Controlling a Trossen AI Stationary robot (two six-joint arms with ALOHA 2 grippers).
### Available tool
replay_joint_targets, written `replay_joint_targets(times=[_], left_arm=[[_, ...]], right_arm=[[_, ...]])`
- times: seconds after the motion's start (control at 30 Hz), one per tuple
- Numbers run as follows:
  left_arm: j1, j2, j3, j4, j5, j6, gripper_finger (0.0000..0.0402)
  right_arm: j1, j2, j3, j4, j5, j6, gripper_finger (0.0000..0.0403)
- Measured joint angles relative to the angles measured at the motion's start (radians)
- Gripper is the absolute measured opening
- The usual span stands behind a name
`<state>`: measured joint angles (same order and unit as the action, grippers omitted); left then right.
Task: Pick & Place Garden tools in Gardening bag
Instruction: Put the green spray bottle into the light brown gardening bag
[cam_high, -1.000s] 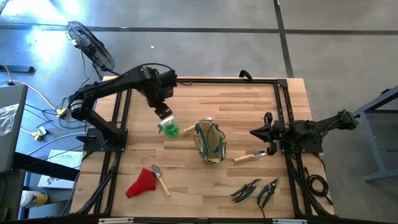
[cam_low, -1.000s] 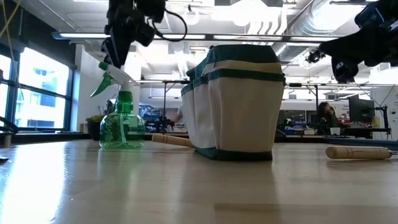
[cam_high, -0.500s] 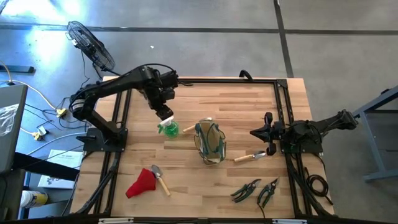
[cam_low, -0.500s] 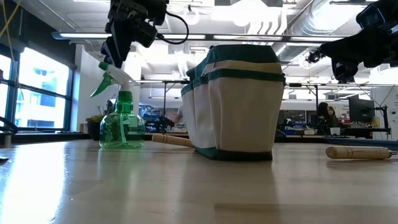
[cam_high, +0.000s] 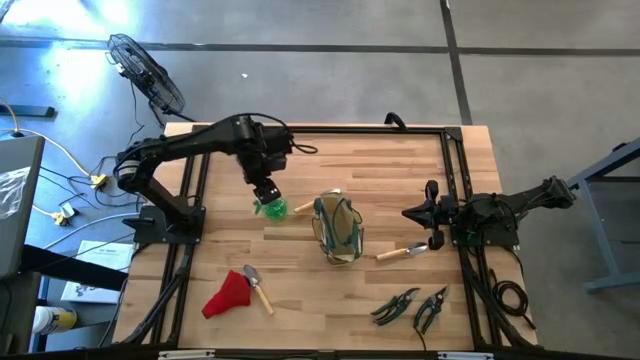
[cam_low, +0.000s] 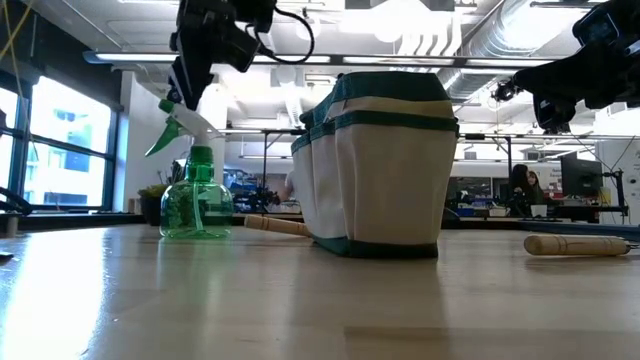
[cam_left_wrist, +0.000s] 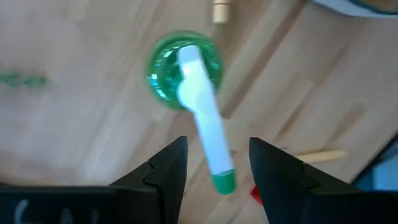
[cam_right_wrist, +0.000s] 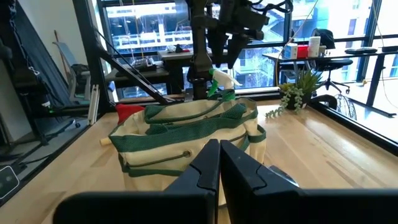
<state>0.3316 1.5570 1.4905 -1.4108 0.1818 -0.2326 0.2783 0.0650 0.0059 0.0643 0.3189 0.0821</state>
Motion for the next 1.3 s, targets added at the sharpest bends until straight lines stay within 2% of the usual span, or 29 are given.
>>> replay_joint_targets(times=[0.13, 0.33, 0.43, 0.7, 0.83, 1.1, 1.2, 1.3], left_arm=[[0.002, 0.038, -0.001, -0.005, -0.017, 0.0, 0.0165], [-0.012, 0.077, 0.0, -0.004, 0.025, 0.023, 0.0165], [-0.013, 0.092, 0.0, -0.006, -0.013, 0.026, 0.0165], [-0.011, 0.155, 0.0, -0.005, -0.018, 0.026, 0.0165], [-0.012, 0.182, 0.0, -0.009, -0.064, 0.052, 0.0165], [-0.012, 0.191, 0.001, -0.008, -0.087, 0.046, 0.0165], [-0.012, 0.191, 0.001, -0.015, -0.088, 0.064, 0.0154], [-0.012, 0.191, 0.001, -0.025, -0.089, 0.094, 0.0126]], right_arm=[[0.0, 0.0, 0.0, -0.001, -0.003, 0.001, 0.0003], [0.0, 0.0, 0.0, -0.003, -0.004, 0.001, 0.0003], [0.0, 0.0, 0.0, -0.003, -0.004, 0.001, 0.0003], [0.0, 0.0, 0.0, -0.003, -0.004, 0.0, 0.0003], [0.0, 0.0, 0.0, -0.003, -0.004, 0.0, 0.0003], [0.0, 0.0, 0.0, -0.004, -0.004, -0.008, 0.0003], [0.0, 0.0, 0.0, -0.004, -0.004, -0.008, 0.0003], [0.0, 0.0, 0.0, -0.004, -0.004, -0.009, 0.0003]])
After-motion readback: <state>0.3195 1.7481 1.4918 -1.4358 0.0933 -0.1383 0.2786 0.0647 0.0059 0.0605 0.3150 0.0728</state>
